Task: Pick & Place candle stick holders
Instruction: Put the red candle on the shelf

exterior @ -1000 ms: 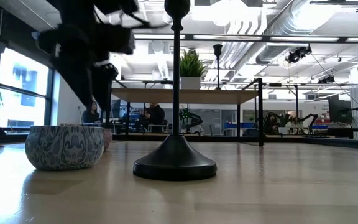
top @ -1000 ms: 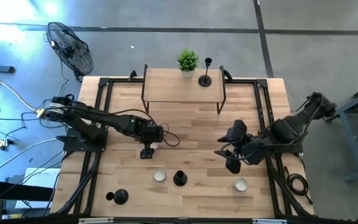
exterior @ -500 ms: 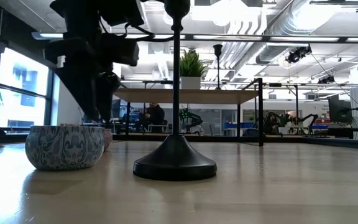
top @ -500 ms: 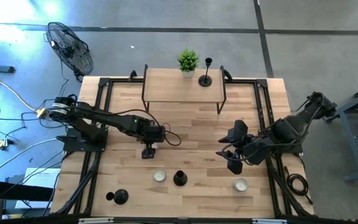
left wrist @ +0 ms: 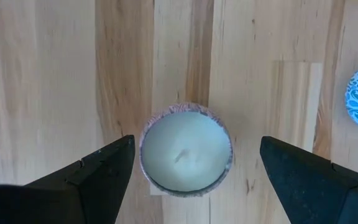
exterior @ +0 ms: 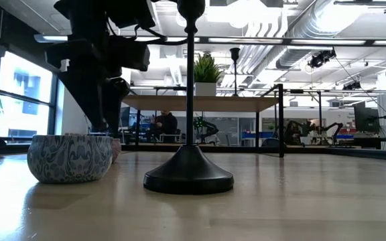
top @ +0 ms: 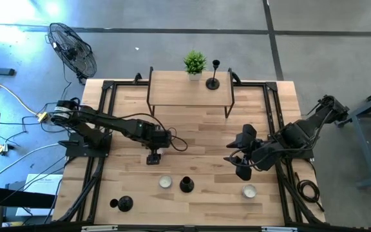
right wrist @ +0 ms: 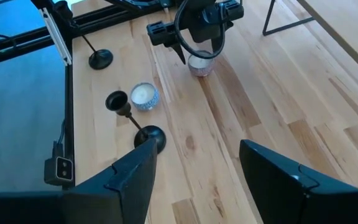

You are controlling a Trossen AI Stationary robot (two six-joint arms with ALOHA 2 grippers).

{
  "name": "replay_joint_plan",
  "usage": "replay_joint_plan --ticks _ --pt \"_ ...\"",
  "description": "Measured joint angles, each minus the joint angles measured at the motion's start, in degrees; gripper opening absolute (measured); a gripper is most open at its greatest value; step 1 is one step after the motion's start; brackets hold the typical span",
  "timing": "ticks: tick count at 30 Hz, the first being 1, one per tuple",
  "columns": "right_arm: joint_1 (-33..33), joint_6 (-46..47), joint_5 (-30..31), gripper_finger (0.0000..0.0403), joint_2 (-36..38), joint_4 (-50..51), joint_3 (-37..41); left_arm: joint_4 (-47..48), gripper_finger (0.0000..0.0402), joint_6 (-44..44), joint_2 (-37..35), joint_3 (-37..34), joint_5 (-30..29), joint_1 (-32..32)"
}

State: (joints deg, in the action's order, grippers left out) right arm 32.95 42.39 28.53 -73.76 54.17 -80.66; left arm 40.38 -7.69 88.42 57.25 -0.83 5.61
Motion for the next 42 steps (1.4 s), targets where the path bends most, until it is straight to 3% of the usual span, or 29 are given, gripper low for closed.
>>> replay_joint_plan --ticks 28,38,42 --pt "0.1 -0.5 -0.6 0.0224 0.0 0.0 0.0 -0.4 0.0342 1.4 8.0 0.0 -1.1 0.0" --pt "0.1 -0.9 -0.5 0.0224 0.0 0.0 0.0 -0.4 0.0342 1.4 8.1 0.0 1.4 0.0" --pt "0.1 -0.9 -0.3 0.0224 0.0 0.0 0.0 -0.4 0.0342 1.1 8.1 0.0 -0.2 0.0"
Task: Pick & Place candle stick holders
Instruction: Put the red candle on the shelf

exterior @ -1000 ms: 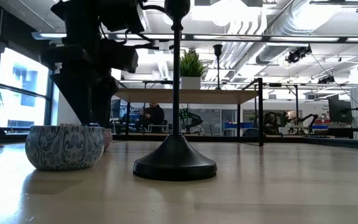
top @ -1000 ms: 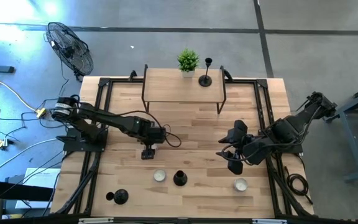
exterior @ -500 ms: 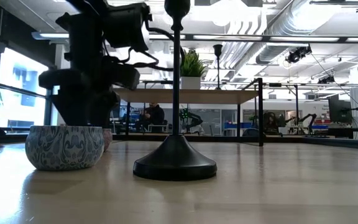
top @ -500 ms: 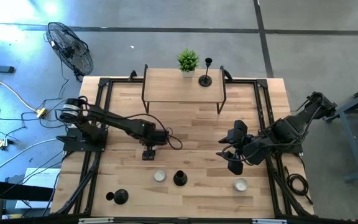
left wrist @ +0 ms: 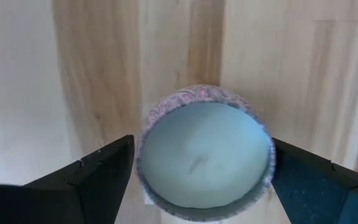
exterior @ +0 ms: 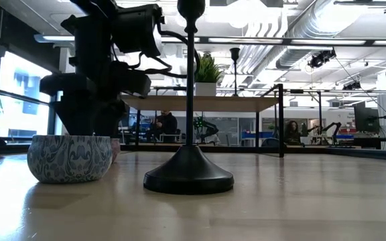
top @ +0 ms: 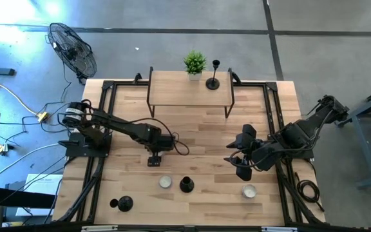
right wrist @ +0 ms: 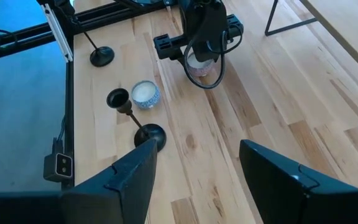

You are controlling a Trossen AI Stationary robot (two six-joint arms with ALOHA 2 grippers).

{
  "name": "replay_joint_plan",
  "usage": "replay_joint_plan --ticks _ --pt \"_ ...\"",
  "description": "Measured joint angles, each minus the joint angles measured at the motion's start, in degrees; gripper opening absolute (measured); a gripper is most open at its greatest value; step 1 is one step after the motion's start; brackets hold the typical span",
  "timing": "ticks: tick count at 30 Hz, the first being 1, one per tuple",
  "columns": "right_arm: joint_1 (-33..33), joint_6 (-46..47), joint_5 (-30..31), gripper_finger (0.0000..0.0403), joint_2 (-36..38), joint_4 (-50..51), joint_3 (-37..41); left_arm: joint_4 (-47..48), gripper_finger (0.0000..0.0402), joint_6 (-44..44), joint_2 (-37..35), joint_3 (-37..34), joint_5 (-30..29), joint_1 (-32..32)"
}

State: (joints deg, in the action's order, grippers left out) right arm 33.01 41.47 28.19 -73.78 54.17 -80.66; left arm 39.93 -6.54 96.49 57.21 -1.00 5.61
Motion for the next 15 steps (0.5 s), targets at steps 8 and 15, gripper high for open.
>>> replay_joint_plan --ticks 8,15 --pt "0.0 0.0 0.4 0.0224 0.0 0.0 0.0 -0.2 0.0321 -2.9 0.0 0.0 -1.2 -0.9" --pt "0.0 0.0 0.7 0.0224 0.0 0.0 0.0 -0.1 0.0284 -3.1 -0.1 0.1 -1.1 -0.8"
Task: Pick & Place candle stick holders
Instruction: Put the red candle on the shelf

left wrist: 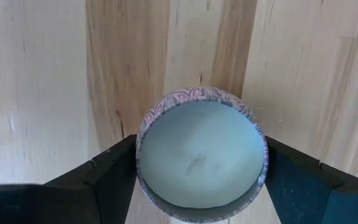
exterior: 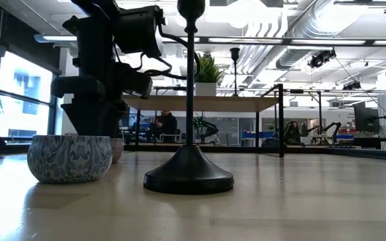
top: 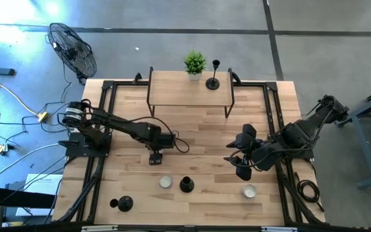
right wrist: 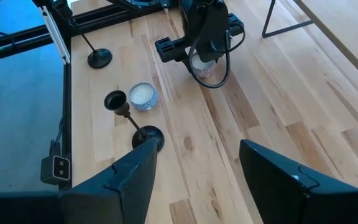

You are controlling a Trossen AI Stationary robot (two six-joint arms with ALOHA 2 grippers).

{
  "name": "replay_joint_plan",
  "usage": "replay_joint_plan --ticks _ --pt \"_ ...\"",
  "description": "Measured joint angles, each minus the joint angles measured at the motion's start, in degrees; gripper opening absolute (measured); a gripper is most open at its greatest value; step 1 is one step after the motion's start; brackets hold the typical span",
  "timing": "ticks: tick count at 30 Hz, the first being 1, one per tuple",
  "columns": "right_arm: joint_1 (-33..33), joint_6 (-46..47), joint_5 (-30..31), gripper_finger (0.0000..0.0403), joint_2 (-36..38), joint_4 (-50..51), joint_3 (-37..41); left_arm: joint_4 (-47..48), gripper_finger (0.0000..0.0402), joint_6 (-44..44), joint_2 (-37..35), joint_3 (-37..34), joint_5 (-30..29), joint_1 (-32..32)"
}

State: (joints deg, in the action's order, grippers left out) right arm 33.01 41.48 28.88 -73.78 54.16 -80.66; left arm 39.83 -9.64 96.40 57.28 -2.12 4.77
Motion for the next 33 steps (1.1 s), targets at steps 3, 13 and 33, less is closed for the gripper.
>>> replay_joint_plan --ticks 3,13,33 --pt "0.0 0.0 0.1 0.0224 0.0 0.0 0.0 0.0 0.0284 -1.0 0.0 0.0 0.0 0.0" --pt "0.0 -0.3 0.1 0.0224 0.0 0.0 0.0 7.2 0.0284 -5.8 -0.4 1.5 2.2 0.2" --pt "0.6 -19.1 -4.5 0.0224 4.0 -21.4 0.1 33.9 0.0284 -2.2 -0.4 34.6 -8.7 0.1"
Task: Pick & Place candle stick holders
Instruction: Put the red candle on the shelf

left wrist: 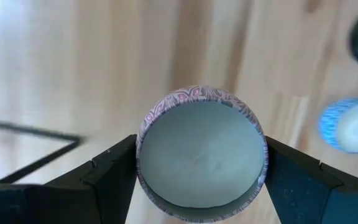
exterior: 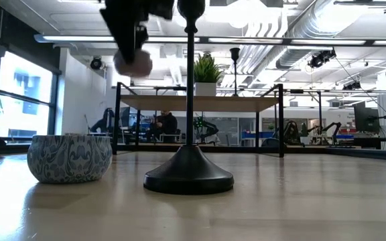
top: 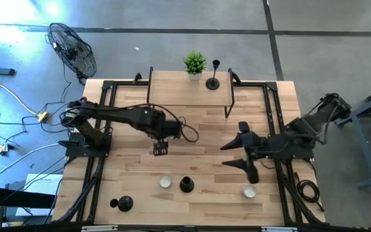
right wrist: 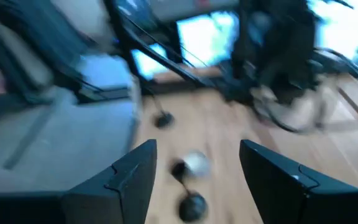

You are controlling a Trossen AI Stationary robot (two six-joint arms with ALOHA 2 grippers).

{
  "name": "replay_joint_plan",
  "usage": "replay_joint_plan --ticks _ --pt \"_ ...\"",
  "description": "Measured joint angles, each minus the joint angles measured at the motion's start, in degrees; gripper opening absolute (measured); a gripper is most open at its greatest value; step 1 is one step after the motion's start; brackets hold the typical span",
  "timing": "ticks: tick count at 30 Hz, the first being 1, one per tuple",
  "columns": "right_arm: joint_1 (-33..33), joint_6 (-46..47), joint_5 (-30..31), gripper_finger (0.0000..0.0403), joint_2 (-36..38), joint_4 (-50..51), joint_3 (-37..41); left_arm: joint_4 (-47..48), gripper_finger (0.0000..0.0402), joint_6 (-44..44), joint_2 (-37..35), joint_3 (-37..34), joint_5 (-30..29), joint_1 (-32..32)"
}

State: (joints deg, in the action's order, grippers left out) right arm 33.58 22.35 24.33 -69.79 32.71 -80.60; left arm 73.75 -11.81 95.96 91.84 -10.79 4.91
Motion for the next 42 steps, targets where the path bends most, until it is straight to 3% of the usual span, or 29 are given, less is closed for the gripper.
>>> replay_joint_plan --ticks 5,8,18,29,42 --pt "2.6 -8.2 -2.8 0.0224 2.7 -7.5 0.0 8.5 0.0284 3.2 0.0 8.4 -5.8 -1.0" --pt "4.2 -10.0 -1.3 0.0224 4.4 -7.3 0.0 11.4 0.0284 6.6 0.0 13.2 -2.9 -3.2" --pt "7.1 -10.9 2.4 0.0224 6.5 -2.9 0.0 14.8 0.0284 10.4 0.0 25.1 -1.7 -16.7" --pt "7.1 -10.9 -0.9 0.0224 7.0 1.0 0.0 10.9 0.0284 13.1 2.5 26.0 6.0 -33.9" --pt "7.1 -12.9 0.1 0.0224 9.1 2.3 0.0 5.7 0.0284 16.7 10.8 26.0 13.9 -41.9"
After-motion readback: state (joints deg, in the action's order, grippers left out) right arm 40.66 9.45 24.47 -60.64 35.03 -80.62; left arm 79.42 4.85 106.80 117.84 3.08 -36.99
